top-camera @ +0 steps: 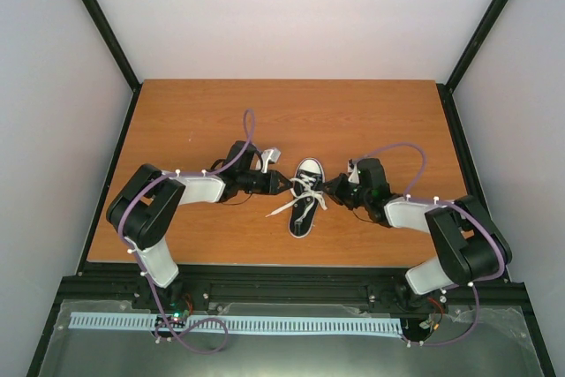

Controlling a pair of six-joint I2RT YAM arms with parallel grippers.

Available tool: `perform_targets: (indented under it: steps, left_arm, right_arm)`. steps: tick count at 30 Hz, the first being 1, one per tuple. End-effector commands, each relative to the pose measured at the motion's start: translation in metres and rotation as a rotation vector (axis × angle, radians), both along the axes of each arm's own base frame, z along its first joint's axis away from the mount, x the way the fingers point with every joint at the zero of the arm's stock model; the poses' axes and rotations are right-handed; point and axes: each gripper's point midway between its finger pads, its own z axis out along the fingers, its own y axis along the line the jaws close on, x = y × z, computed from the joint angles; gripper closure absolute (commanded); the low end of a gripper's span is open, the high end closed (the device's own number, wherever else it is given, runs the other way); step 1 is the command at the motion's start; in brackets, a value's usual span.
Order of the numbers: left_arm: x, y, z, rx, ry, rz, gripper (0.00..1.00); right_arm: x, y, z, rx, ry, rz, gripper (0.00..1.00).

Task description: Tie the shoes

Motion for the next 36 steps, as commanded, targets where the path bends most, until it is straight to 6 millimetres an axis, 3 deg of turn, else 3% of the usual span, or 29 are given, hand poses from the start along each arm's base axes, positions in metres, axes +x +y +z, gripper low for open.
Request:
perform_targets:
  steps: [1, 6, 19, 24, 36]
  left_arm:
    - [0.004, -0.005, 0.024, -0.056, -0.065, -0.008, 0.74]
    - [0.003, -0.006, 0.026, -0.062, -0.064, -0.008, 0.58]
    - [0.000, -0.016, 0.029, -0.086, -0.063, -0.037, 0.49]
    - [-0.007, -0.029, 0.031, -0.060, -0.087, -0.082, 0.51]
    - [-0.011, -0.042, 0.022, -0.028, -0.076, -0.106, 0.71]
  right_arm:
    - [0.005, -0.011, 0.006, -0.042, -0.033, -0.054, 0.97]
    - [0.003, -0.027, 0.002, -0.064, -0.029, -0.095, 0.97]
    - [-0.004, -0.055, -0.005, -0.109, -0.014, -0.151, 0.97]
    - [-0.006, -0.064, -0.007, -0.120, -0.007, -0.168, 0.97]
    - [-0.012, -0.075, -0.008, -0.126, -0.007, -0.185, 0.97]
